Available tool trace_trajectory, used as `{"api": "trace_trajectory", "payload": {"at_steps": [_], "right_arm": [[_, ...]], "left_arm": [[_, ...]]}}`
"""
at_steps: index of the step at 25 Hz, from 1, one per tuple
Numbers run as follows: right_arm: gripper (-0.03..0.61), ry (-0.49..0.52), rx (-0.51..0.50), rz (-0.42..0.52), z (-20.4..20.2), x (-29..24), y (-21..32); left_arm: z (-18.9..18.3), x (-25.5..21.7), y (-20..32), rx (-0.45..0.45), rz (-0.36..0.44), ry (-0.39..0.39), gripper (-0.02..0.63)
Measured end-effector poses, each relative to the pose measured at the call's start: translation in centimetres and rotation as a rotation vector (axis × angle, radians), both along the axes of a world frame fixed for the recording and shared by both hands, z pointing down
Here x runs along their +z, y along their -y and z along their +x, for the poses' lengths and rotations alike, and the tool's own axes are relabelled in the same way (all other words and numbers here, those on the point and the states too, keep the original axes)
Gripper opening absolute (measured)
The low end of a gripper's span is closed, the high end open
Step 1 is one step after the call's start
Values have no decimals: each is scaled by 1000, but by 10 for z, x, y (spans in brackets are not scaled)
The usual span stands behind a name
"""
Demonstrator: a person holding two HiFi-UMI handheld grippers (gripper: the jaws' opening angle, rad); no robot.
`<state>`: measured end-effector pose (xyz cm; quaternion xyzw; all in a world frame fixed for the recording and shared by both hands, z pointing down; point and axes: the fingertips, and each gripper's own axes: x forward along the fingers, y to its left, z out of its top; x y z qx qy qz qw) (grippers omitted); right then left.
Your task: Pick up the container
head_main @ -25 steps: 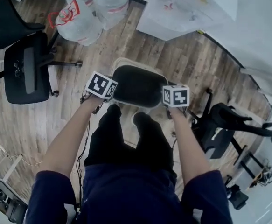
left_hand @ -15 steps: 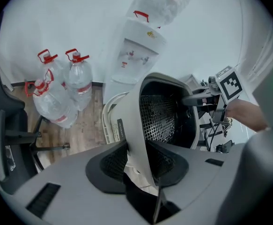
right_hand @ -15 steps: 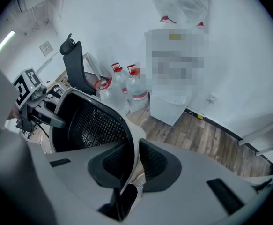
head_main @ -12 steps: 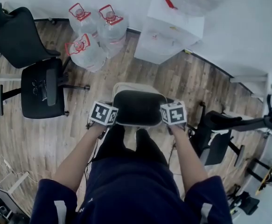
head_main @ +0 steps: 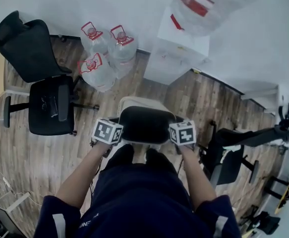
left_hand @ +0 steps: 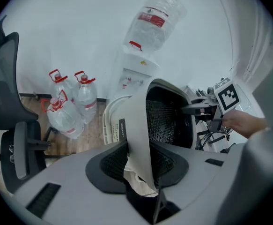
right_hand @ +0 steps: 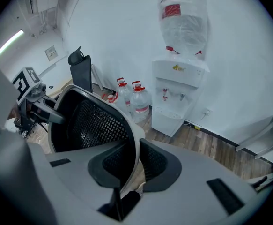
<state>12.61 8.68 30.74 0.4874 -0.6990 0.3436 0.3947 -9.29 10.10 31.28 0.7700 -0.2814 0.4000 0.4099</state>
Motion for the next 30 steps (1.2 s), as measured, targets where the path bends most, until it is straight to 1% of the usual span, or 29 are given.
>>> {"api": "trace_trajectory", "payload": {"at_steps": [8, 12, 30], "right_arm": [[67, -2, 22, 13, -6, -11, -1], [67, -5, 20, 26, -6, -12, 2], [67, -17, 48, 29, 4, -16, 5]], "left_arm": [[-7, -6, 0, 3, 1, -15, 141], [-6, -7, 3, 3, 3, -24, 141], [4, -7, 11, 22, 0, -39, 141]]}}
